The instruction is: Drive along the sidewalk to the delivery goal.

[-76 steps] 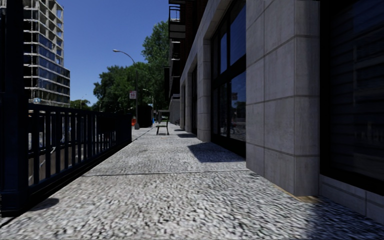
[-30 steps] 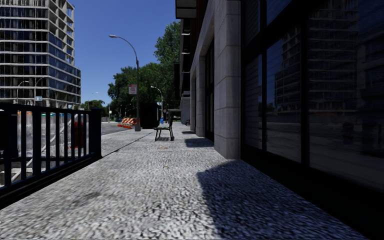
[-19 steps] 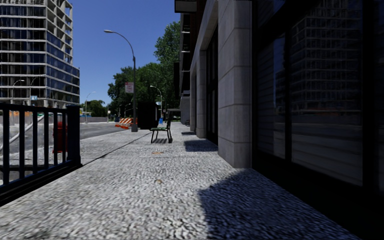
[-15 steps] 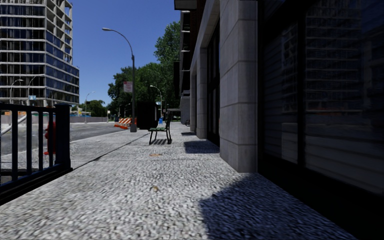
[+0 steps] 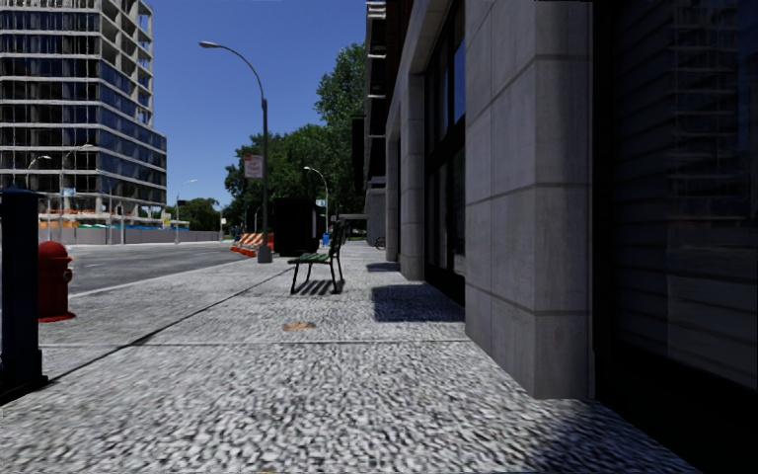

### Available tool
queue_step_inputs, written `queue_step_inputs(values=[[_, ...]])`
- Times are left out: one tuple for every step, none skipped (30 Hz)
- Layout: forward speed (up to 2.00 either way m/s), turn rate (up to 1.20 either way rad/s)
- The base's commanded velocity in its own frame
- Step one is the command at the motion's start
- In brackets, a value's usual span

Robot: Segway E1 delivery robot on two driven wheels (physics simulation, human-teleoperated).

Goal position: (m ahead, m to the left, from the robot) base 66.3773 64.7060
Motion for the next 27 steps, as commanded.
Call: queue_step_inputs(values=[[2.0, 0.0], [2.0, 0.0], [2.0, 0.0], [2.0, 0.0], [2.0, 0.0], [2.0, 0.0], [2.0, -0.08], [2.0, -0.19], [2.0, -0.19], [2.0, -0.25], [2.0, -0.27], [2.0, -0.31], [2.0, -0.31], [2.0, -0.33], [2.0, -0.33], [2.0, -0.34], [2.0, -0.34], [2.0, -0.2], [2.0, 0.0], [2.0, 0.0], [2.0, 0.0], [2.0, 0.0], [2.0, 0.0], [2.0, 0.0], [2.0, 0.0], [2.0, 0.0], [2.0, 0.0]])
